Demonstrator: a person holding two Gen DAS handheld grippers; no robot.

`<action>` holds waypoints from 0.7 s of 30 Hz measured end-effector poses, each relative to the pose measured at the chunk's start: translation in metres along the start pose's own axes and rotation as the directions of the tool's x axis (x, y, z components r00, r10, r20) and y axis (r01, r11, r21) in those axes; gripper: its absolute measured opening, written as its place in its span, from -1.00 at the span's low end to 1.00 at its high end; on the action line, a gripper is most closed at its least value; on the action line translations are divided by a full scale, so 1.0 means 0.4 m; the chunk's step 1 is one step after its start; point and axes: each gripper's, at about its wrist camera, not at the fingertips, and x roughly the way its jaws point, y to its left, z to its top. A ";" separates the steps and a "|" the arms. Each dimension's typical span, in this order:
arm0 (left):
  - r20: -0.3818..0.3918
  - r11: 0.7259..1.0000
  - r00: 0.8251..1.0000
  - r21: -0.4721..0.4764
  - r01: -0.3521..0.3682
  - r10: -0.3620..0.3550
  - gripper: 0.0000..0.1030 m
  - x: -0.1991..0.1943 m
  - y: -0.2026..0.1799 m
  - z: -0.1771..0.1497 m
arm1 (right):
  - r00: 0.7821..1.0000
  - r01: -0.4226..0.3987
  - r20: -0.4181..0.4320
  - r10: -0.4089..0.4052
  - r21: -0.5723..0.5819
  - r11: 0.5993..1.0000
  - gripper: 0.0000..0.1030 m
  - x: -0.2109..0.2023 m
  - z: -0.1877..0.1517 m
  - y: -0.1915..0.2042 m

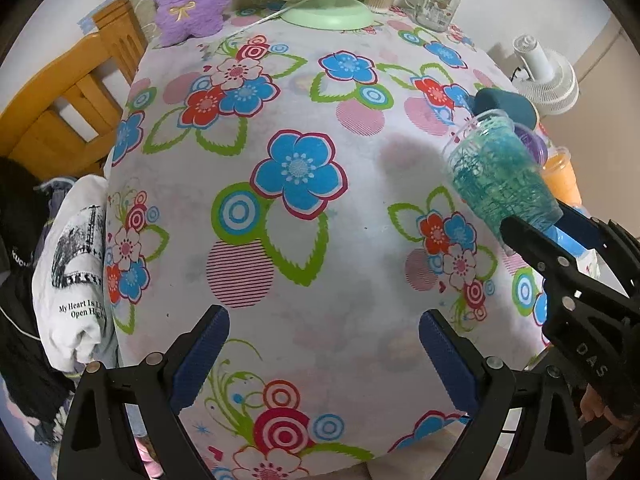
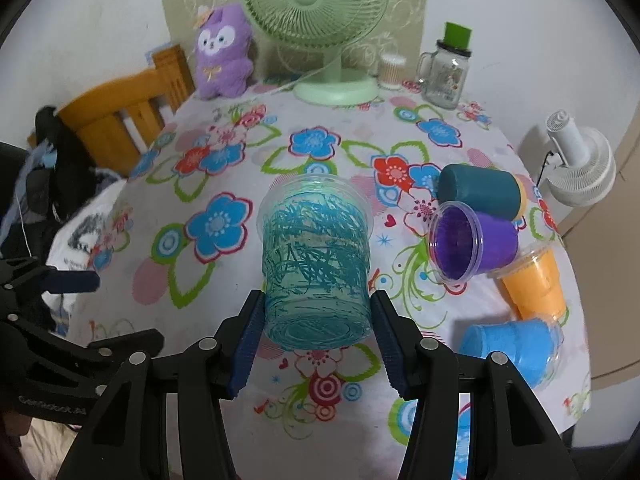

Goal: Flip cup upside down
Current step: 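Lift and rotate the teal cup with the right tool so its rim faces down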

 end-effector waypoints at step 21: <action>0.005 0.994 1.000 -0.110 0.026 -0.026 0.88 -0.009 0.022 -0.004 | 0.956 -0.081 -0.292 0.031 -0.159 0.984 0.10 0.047 0.084 0.047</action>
